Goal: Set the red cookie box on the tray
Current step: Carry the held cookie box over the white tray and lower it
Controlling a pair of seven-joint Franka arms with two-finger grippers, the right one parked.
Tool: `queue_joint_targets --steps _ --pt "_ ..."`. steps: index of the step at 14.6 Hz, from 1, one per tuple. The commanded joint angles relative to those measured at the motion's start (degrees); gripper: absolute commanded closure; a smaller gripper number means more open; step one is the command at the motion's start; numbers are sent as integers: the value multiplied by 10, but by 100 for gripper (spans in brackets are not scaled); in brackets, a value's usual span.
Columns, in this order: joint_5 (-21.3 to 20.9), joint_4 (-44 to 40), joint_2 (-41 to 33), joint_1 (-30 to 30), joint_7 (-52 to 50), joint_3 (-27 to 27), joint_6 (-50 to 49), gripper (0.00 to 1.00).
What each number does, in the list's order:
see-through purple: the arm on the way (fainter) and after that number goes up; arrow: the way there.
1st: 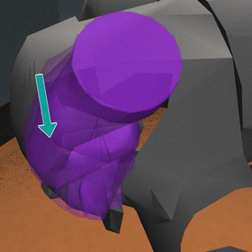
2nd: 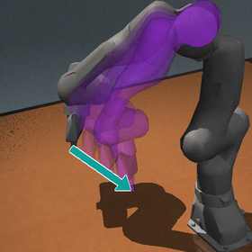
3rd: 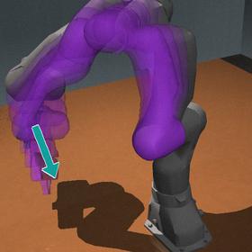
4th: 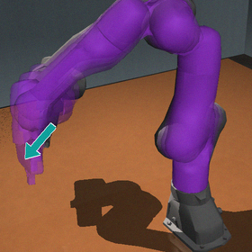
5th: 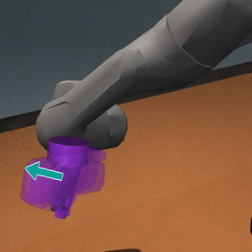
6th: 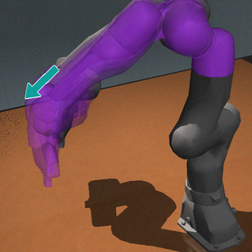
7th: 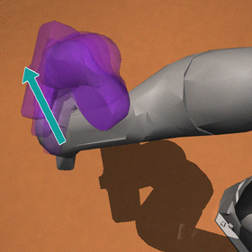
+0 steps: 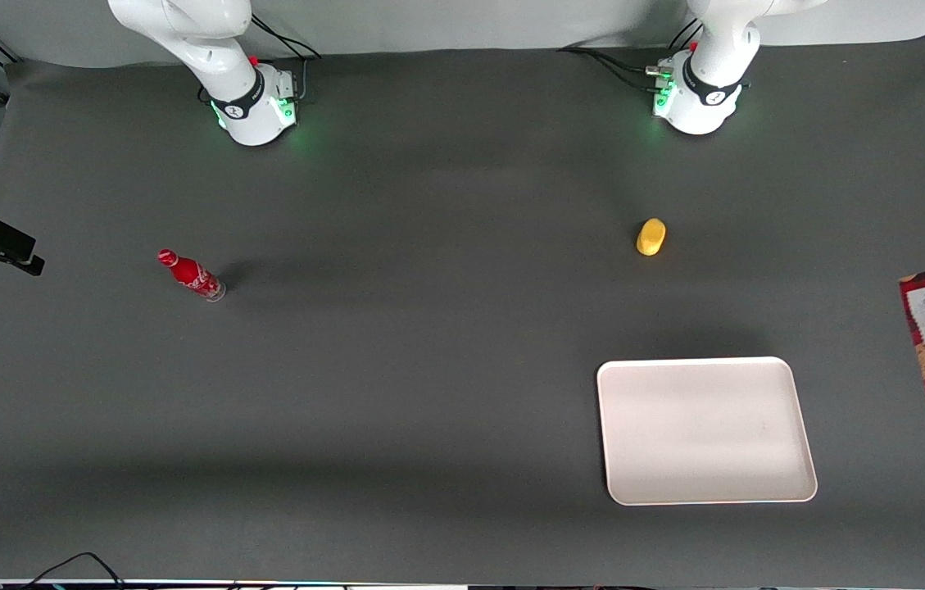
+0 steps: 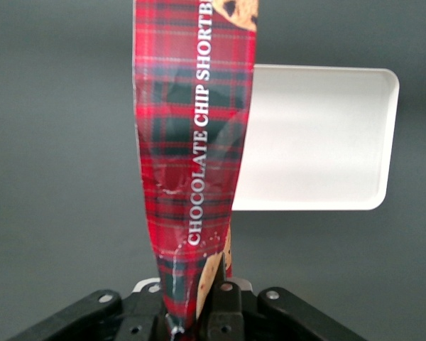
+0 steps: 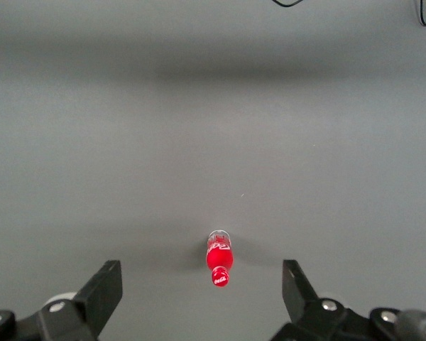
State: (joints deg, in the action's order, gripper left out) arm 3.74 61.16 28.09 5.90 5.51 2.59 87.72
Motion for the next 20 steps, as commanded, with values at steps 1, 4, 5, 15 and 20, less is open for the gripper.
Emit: queue_joint_targets --steps 1,4,5,15,20 --pt "-42 39 9 -7 -39 -27 63 100" --pt "-70 103 9 -7 -47 -44 144 100" --pt "-71 127 8 -7 -48 -45 175 100" --pt "-63 358 11 -4 -51 -45 453 100" --pt "-59 407 42 -6 -70 -45 543 100"
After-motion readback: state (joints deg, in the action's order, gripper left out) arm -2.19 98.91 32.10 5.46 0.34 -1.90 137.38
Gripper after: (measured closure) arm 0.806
